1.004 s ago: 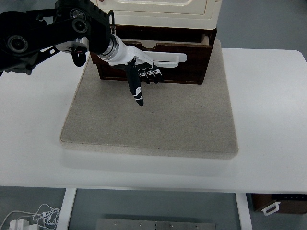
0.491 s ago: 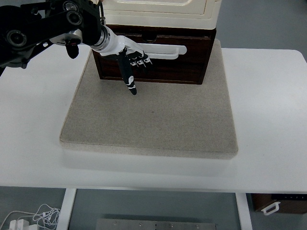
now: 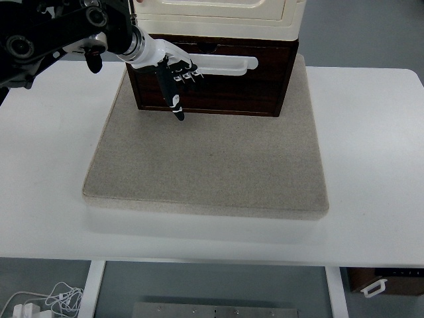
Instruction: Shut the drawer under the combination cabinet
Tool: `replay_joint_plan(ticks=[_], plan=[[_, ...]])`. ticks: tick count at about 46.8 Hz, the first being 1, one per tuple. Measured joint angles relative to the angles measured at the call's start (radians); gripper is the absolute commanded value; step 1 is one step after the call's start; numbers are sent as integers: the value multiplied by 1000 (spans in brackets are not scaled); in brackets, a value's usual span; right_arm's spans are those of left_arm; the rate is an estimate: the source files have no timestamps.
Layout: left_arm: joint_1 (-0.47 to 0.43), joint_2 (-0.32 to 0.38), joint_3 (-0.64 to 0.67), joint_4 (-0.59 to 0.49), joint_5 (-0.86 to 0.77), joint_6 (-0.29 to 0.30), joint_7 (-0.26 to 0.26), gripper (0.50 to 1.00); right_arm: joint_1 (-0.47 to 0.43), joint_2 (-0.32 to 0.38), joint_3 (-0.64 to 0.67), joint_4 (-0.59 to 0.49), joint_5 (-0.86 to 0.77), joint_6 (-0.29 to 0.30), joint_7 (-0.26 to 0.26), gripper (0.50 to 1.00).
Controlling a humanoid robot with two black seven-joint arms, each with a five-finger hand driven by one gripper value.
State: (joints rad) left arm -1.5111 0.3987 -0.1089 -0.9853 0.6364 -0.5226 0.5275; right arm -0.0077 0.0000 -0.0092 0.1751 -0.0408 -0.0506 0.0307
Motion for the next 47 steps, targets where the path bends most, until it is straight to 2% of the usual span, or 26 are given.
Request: replay_joint_plan(ticks=[18, 28, 33, 41, 47], plan=[[3, -1, -1, -1, 1, 7, -1, 973, 0, 0, 0, 0, 0, 0, 0, 952], [4, 0, -19, -12, -4, 1, -10, 990, 0, 0, 0, 0, 0, 0, 0, 952], [6, -1, -36, -30, -7, -7, -27, 992, 0, 0, 0, 0, 0, 0, 0, 952], [11, -1, -82, -58, -15, -63, -49, 994, 0, 0, 0, 0, 0, 0, 0, 952], [18, -3, -119, -89, -18, -88, -101, 994, 0, 0, 0, 1, 0, 0, 0, 952]])
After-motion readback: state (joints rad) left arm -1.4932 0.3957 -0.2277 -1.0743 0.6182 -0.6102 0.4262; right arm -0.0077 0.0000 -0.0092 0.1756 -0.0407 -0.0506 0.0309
